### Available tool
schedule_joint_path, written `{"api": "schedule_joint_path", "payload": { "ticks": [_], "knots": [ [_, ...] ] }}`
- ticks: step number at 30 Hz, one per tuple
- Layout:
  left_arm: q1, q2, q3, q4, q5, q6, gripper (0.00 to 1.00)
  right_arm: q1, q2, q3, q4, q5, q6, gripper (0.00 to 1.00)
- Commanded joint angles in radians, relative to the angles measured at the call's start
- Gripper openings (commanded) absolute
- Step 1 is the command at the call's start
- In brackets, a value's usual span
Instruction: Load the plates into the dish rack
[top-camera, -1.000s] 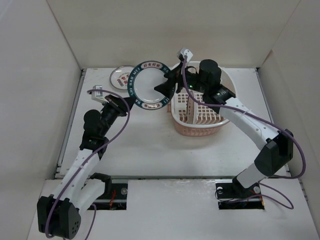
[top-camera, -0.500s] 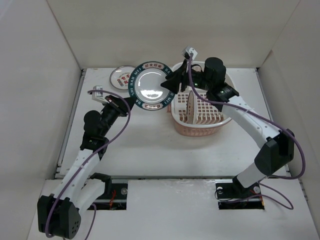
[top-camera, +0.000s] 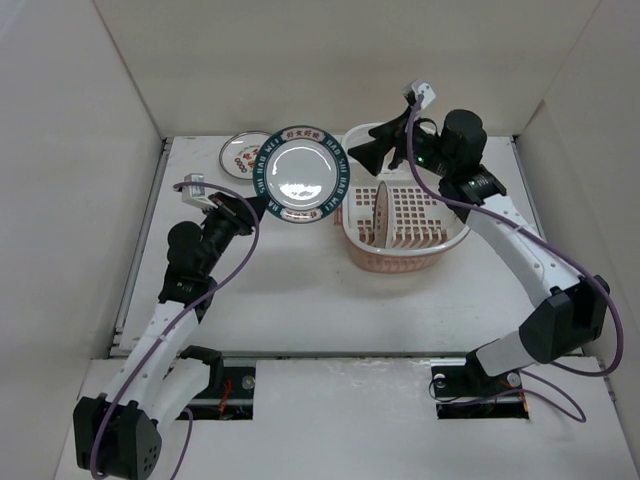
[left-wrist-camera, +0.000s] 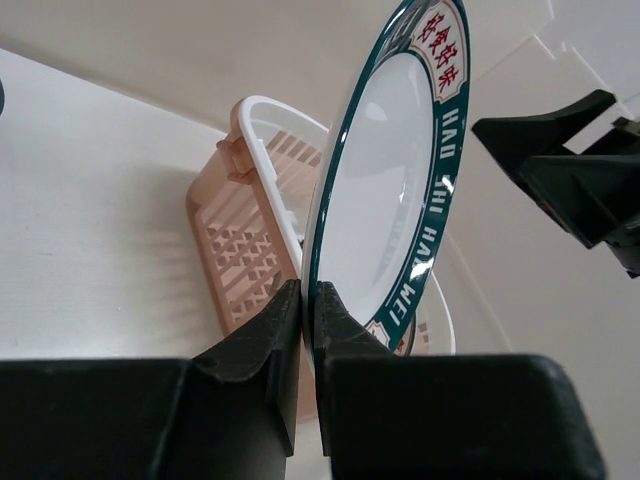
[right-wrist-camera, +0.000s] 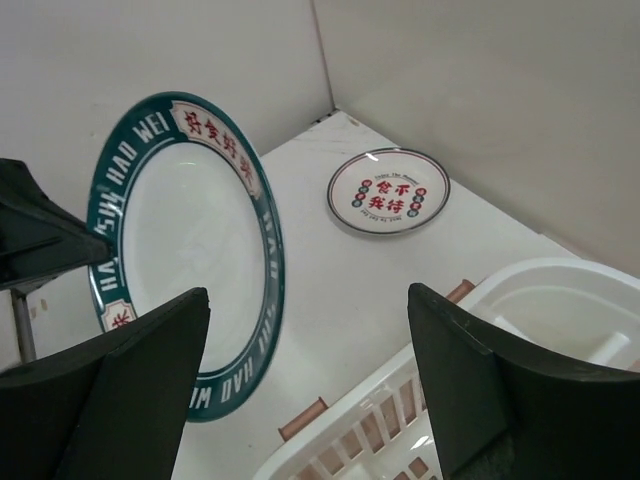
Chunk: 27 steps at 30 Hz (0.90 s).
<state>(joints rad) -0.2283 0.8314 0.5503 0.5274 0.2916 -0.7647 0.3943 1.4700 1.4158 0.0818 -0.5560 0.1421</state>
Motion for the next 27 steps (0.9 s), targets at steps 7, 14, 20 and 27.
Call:
{"api": "schedule_joint_path", "payload": {
  "ticks": [7, 14, 20, 27],
  "knots": [
    [-0.005, -0.028, 0.051, 0.258, 0.113, -0.045, 0.0, 0.021, 0.081, 0.006, 0.038, -0.076, -0.018, 0.86],
    [-0.005, 0.028, 0.051, 0.327, 0.178, -0.079, 0.0, 0.031, 0.15, 0.031, 0.038, -0.209, 0.01, 0.2],
    [0.014, 0.052, 0.051, 0.257, 0.143, -0.079, 0.0, 0.043, 0.079, 0.012, 0.038, -0.228, 0.053, 0.0],
    [0.033, -0.001, 0.06, 0.123, 0.02, -0.071, 1.0, 0.092, -0.226, -0.092, -0.031, 0.403, 0.166, 0.0]
  ]
}}
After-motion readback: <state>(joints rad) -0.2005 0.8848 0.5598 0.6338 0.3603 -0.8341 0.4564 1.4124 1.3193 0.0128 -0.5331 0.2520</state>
